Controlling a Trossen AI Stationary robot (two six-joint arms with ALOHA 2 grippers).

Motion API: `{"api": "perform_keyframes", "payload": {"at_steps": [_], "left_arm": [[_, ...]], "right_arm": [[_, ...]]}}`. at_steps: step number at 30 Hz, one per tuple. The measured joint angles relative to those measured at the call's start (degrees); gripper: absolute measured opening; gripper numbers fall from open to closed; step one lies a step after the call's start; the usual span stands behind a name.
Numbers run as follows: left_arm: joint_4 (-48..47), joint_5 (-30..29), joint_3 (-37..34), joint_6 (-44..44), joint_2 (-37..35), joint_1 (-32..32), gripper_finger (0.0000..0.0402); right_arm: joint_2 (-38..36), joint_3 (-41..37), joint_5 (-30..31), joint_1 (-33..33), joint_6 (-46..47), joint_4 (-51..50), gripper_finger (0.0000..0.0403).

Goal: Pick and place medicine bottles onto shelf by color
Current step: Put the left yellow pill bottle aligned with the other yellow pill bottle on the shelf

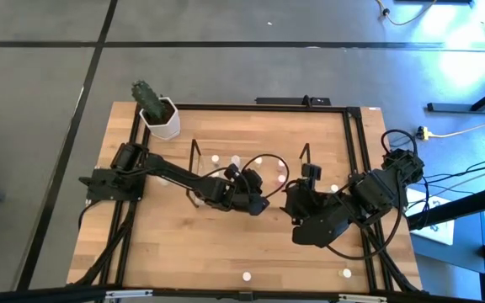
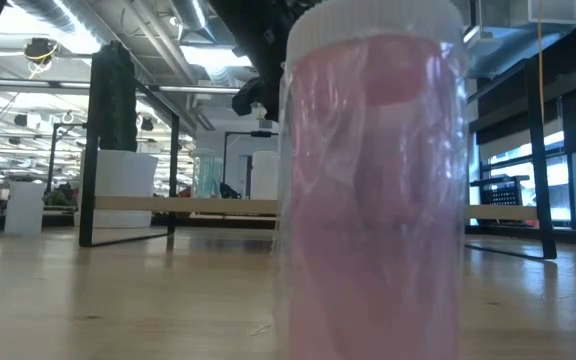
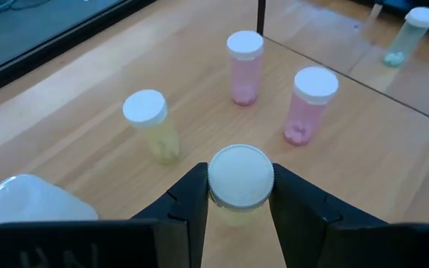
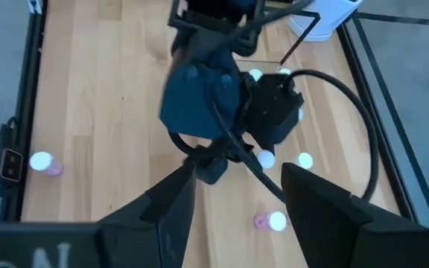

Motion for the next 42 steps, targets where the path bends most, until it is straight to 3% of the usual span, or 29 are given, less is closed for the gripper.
{"api": "perform_keyframes", "payload": {"at_steps": [22,42], "left_arm": [[-0.5,1.6,0.0,-1.33,0.0,0.58,0.0117],[0.52,1.99,-0.09,-1.66,1.68,0.73,0.0117]], "right_arm": [[0.0,0.0,-0.31,0.0,0.0,6.97,0.02],[0.02,0.0,-0.36,0.0,0.0,7.36,0.02]]}}
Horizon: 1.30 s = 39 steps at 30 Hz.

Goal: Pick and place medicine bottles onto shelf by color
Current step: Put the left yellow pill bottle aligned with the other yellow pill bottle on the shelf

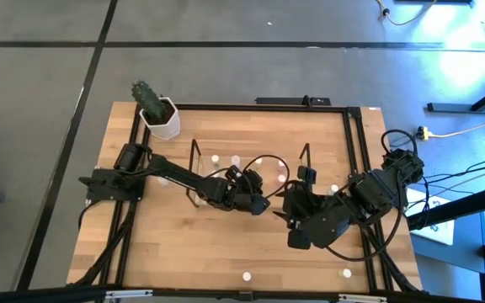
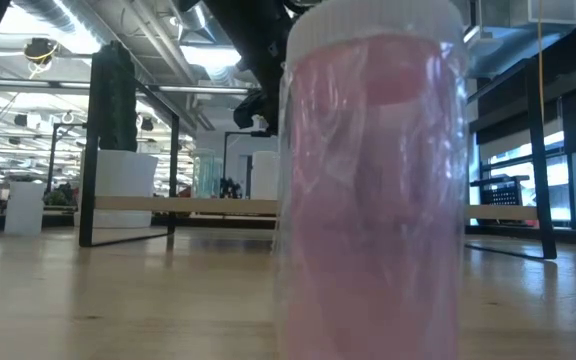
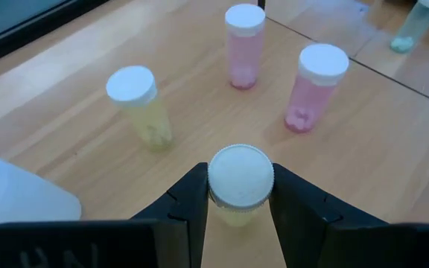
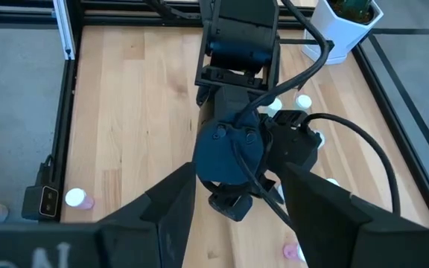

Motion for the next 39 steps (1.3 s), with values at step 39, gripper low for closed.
{"api": "perform_keyframes", "payload": {"at_steps": [39], "left_arm": [[0.34,-0.47,0.04,-0.23,0.22,1.84,0.0177]], "right_arm": [[0.0,0.0,0.0,0.0,0.0,0.0,0.02]]}}
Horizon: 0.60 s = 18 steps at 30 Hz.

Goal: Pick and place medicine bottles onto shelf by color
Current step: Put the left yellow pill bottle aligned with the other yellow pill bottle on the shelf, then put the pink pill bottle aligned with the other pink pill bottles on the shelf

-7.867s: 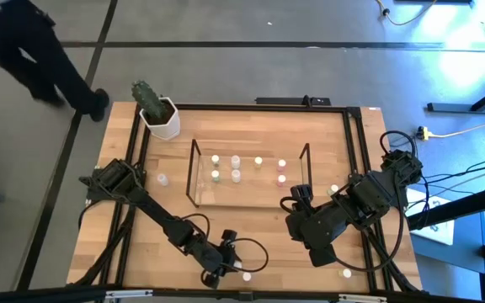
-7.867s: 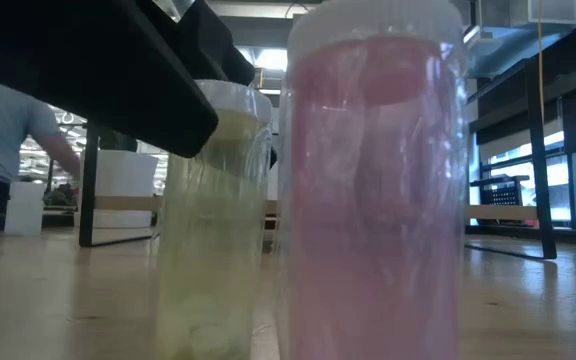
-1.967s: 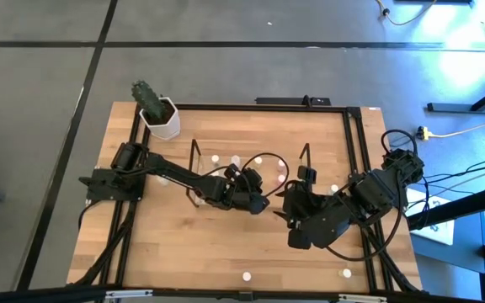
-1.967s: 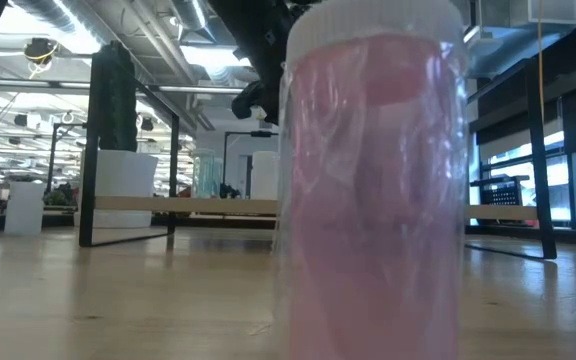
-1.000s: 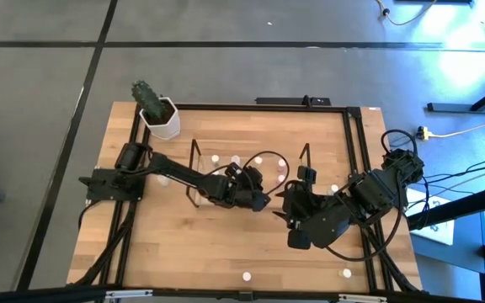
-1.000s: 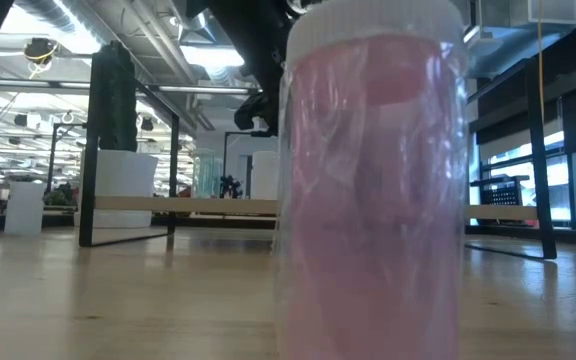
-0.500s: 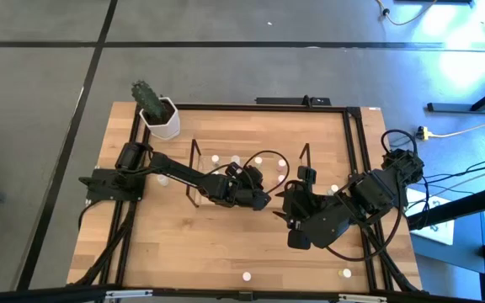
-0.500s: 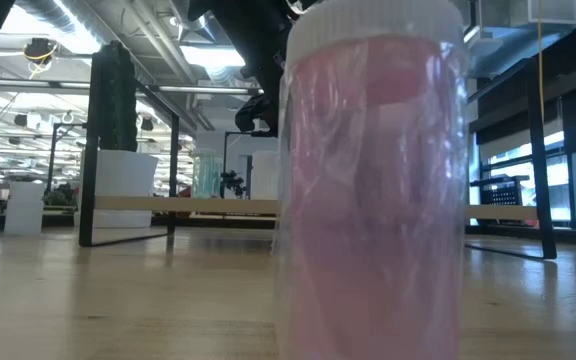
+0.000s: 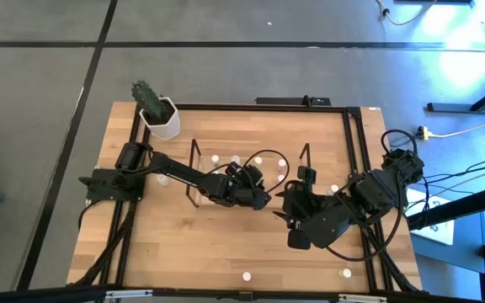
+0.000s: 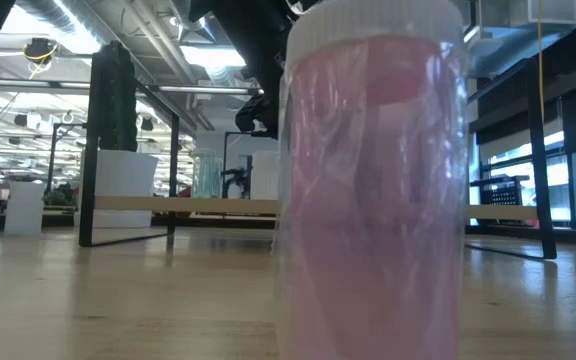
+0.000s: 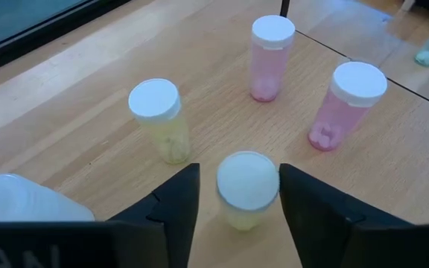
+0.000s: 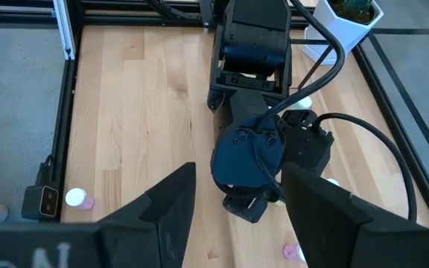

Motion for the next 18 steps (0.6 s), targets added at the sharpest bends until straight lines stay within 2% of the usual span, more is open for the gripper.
{"api": "perform_keyframes", "payload": {"at_steps": [5,18], "left_arm": [[0.0,0.0,0.0,0.43,0.0,-0.02,0.0191],[-0.21,1.39,0.07,2.58,-1.44,-0.69,0.0191]], "right_arm": [[0.0,0.0,0.0,0.0,0.0,0.0,0.02],[0.0,0.0,0.0,0.0,0.0,-0.02,0.02]]}}
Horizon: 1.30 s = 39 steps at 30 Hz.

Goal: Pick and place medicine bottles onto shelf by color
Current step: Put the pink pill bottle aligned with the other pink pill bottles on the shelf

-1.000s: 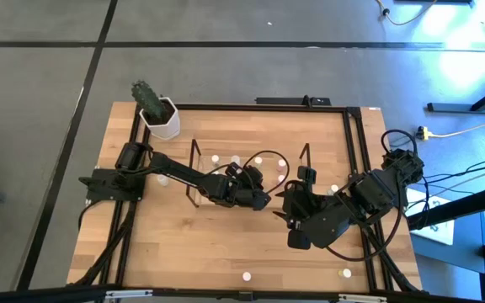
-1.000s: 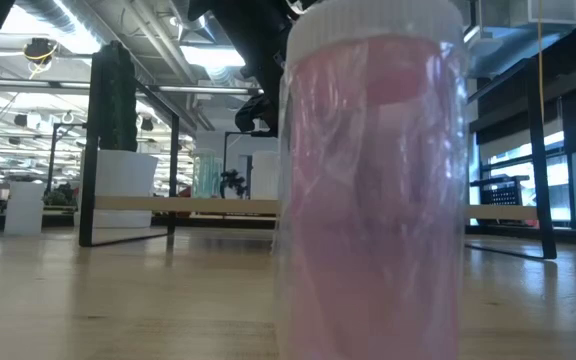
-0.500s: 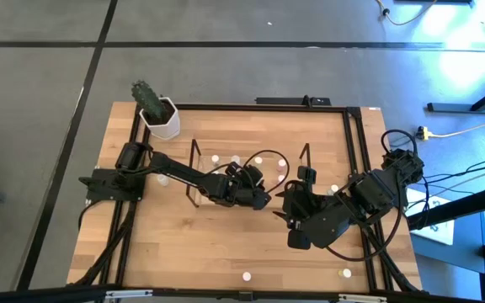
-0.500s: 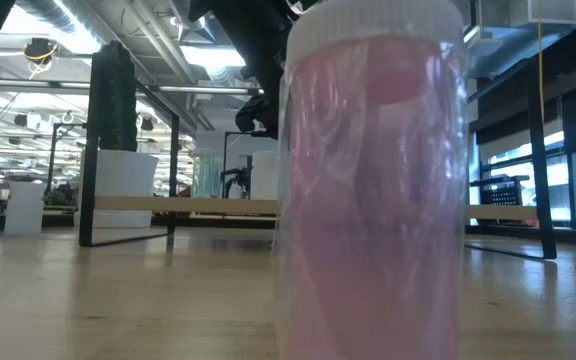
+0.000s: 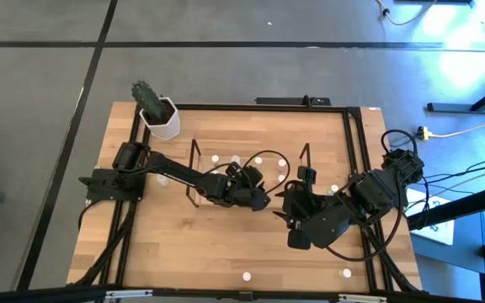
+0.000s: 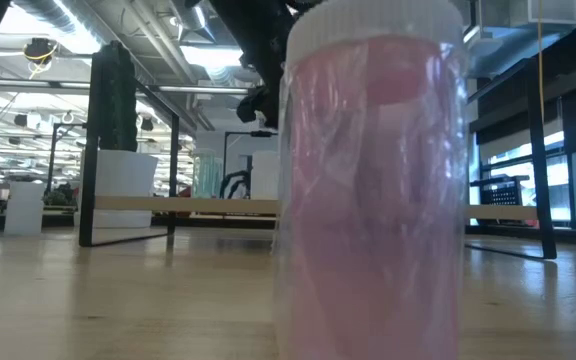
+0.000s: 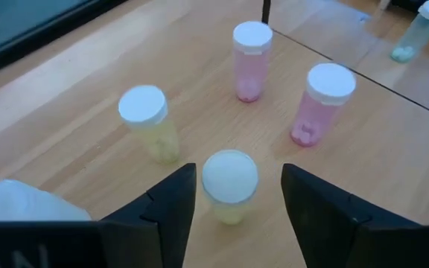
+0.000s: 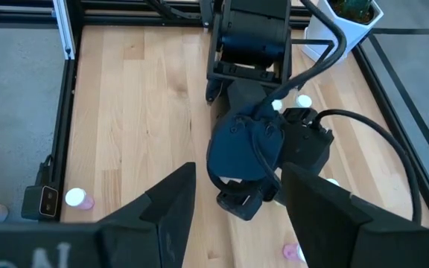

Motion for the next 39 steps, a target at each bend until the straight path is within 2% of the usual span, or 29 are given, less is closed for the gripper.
{"api": "perform_keyframes", "payload": {"at_steps": [9,22,30,39], "left_arm": [[-0.32,-0.66,0.08,2.41,-1.72,-0.6,0.0191],[-2.33,-8.54,0.09,7.25,-9.64,-5.51,0.0191],[-9.13,-7.31,0.09,8.27,-16.59,-9.9,0.0191],[-13.89,-4.14,0.09,10.15,-25.14,-19.32,0.0191]], "right_arm": [[0.04,0.0,0.02,-0.02,-0.01,0.02,0.02],[0.04,0.0,0.05,0.0,-0.01,0.88,0.02],[0.04,0.0,0.03,-0.02,-0.01,0.89,0.02],[0.04,0.0,0.02,0.0,0.0,1.0,0.02]]}}
